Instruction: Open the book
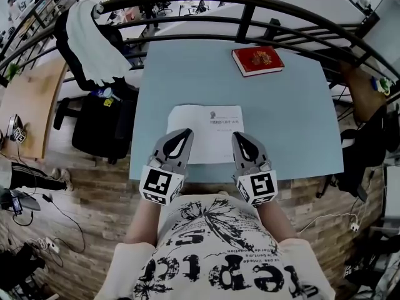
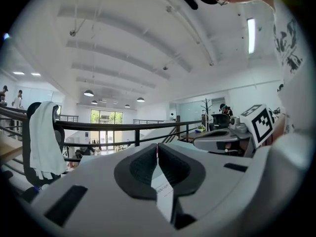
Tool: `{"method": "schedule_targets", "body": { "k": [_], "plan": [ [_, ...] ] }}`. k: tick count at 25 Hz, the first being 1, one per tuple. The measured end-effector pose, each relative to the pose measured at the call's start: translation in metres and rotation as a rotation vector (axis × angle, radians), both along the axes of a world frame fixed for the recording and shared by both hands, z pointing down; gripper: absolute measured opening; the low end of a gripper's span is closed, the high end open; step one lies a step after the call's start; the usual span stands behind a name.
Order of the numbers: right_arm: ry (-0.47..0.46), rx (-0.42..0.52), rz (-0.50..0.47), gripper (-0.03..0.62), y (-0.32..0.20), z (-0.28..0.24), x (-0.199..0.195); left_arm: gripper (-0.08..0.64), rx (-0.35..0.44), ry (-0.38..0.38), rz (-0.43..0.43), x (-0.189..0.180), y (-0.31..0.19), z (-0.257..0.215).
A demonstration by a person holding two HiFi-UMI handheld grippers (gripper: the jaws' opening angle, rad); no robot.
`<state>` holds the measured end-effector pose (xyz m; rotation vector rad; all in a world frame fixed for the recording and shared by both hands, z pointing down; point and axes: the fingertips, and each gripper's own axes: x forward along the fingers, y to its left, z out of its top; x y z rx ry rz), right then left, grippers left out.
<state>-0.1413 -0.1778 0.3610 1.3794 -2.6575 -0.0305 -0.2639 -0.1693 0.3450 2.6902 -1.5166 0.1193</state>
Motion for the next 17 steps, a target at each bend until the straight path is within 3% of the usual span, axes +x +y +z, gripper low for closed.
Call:
{"method": "schedule_targets", "body": {
  "k": [17],
  "plan": [
    [0.005,-0.005,-0.023,0.009,-0.0031,0.0003,-0.0011,0.025,-0.020,0.013,-0.012,0.0023,-0.0033,-0.0007]
  ]
}}
